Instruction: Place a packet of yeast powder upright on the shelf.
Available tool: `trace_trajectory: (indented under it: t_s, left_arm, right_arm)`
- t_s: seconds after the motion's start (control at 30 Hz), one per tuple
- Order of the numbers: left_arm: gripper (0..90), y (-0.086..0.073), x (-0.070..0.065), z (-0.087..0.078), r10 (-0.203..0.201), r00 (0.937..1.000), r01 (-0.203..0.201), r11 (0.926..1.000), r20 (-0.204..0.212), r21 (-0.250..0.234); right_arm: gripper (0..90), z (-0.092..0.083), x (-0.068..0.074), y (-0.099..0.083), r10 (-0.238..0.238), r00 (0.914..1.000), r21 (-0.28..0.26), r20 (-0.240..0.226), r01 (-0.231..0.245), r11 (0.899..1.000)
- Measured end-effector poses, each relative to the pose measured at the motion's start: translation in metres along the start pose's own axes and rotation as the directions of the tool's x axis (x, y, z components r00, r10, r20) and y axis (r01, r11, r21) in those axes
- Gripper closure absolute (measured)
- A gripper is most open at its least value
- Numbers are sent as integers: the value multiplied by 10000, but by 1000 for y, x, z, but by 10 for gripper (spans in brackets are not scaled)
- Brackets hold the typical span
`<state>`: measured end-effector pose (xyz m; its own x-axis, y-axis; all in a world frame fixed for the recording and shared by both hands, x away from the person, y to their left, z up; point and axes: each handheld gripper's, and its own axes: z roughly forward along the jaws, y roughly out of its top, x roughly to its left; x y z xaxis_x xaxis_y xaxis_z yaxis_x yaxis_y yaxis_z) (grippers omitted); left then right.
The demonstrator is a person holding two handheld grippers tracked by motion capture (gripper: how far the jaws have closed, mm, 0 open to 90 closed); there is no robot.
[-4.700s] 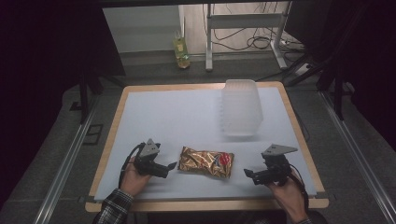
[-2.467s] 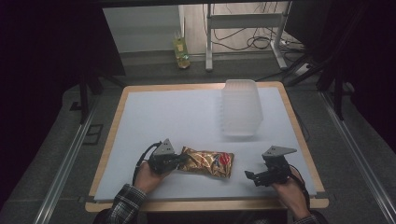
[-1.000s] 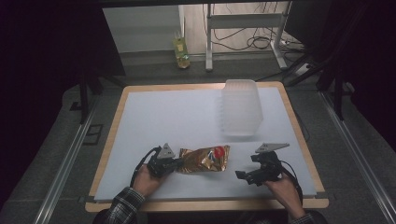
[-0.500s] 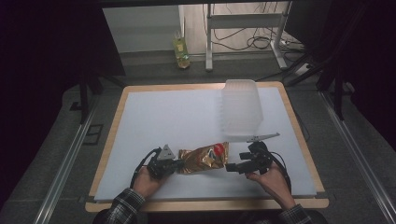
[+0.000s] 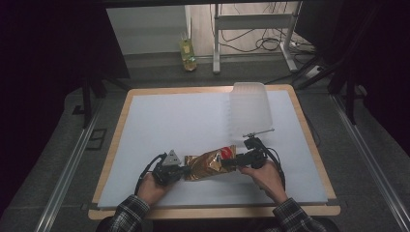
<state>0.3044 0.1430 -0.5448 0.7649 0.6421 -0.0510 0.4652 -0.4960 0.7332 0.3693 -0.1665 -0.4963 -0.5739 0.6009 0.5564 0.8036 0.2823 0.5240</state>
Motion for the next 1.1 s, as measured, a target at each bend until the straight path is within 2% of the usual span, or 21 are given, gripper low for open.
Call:
trace_trajectory:
  t_s: [0.1, 0.17, 0.2, 0.27, 0.43, 0.63, 0.67, 0.73, 0.8, 1.0, 1.1]
  left_arm:
    - [900, 0, 0, 0, 32, 10000, -32, 10000, -18, 4]
    - [900, 0, 0, 0, 42, 10000, -42, 10000, -30, 3]
    - [900, 0, 0, 0, 41, 10000, -41, 10000, -26, -1]
    - [900, 0, 0, 0, 50, 10000, -50, 10000, -29, 0]
    - [900, 0, -1, 0, 50, 10000, -50, 10000, -34, -9]
    - [898, 0, -1, -1, 142, 9999, -142, 9999, -98, -34]
    - [898, 1, -2, -1, 192, 9996, -193, 9998, -185, -38]
    - [839, 1, -2, -3, 294, 9991, -296, 9995, -303, -94]
    - [831, 1, 0, -6, 296, 9991, -303, 9993, -308, -228]
    - [747, 2, 1, -15, 179, 9990, -218, 9953, -419, -943]
    - [709, 1, 4, -18, -37, 9992, -12, 9922, -389, -1246]
  right_arm:
    - [273, 8, 1, 5, 16, 10000, 96, 3, -17, 10000]
    - [361, 13, 1, 8, -49, 9998, 255, -200, 54, 9997]
    - [408, 19, 1, 10, 78, 9991, 266, -408, -67, 9996]
    - [427, 20, 1, 11, 74, 9987, 262, -503, -60, 9996]
    - [530, 26, 4, 14, -105, 9995, 274, -295, 113, 9996]
    - [683, 21, 2, 15, 128, 9951, 164, -978, -113, 9998]
    - [683, 21, 2, 15, 128, 9951, 164, -978, -113, 9998]
    - [703, 20, 3, 15, -22, 9943, 92, -1066, 32, 10000]
    - [706, 19, 4, 15, -90, 9940, 70, -1093, 98, 9999]
    - [719, 13, 15, 19, -964, 9911, -83, -914, 960, 9953]
    - [723, 9, 19, 21, -1317, 9878, -109, -827, 1312, 9913]
